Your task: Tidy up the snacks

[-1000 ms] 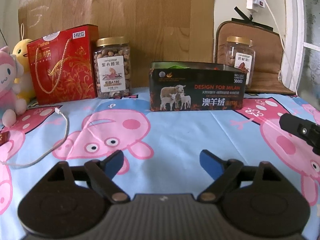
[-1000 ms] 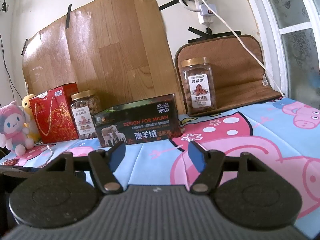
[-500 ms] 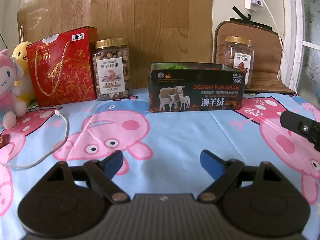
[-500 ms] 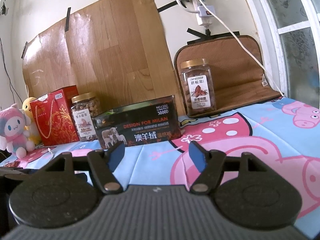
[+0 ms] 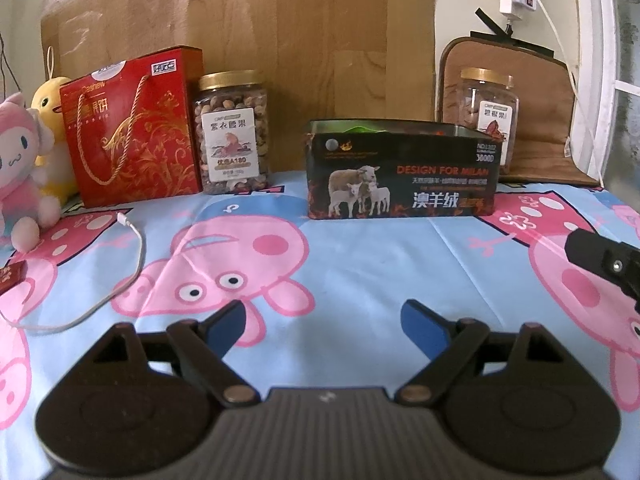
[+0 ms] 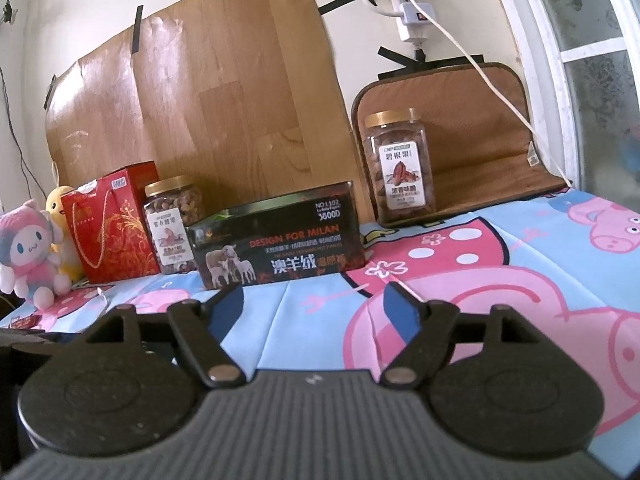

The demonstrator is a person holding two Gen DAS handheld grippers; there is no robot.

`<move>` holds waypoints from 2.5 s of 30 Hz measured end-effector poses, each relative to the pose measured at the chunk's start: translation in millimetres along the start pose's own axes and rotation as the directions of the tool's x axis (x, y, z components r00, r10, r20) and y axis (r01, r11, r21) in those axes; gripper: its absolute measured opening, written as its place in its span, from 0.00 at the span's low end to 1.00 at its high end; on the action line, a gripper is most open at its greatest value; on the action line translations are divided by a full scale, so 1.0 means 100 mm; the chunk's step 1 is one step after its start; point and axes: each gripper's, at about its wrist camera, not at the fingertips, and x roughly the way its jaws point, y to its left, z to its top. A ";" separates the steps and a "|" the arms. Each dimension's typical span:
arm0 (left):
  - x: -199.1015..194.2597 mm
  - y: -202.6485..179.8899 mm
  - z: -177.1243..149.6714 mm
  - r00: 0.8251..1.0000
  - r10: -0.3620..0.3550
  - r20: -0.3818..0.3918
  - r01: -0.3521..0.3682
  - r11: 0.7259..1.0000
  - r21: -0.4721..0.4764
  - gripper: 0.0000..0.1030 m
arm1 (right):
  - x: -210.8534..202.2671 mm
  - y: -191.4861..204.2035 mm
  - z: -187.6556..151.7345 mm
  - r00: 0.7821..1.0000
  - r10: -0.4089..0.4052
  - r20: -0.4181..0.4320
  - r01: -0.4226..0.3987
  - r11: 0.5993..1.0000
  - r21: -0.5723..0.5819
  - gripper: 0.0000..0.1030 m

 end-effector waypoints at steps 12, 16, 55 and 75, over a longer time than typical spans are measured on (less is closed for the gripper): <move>0.00 0.00 0.00 1.000 0.014 0.002 -0.014 1.000 -0.003 0.92 | 0.00 -0.02 0.00 1.000 0.006 -0.001 -0.006 1.000 0.004 0.79; 0.00 0.01 0.00 1.000 0.014 0.001 -0.014 1.000 -0.004 0.92 | -0.01 -0.02 -0.01 1.000 0.005 -0.001 -0.005 1.000 0.006 0.79; 0.08 0.03 0.02 0.998 0.035 -0.056 -0.035 0.999 -0.008 0.99 | -0.10 0.02 -0.02 0.999 0.033 -0.039 -0.032 0.999 0.025 0.80; -0.48 -0.06 0.16 0.994 0.106 -0.015 -0.107 0.993 -0.040 1.00 | -0.38 0.05 0.24 0.994 0.108 -0.013 -0.107 0.991 0.082 0.93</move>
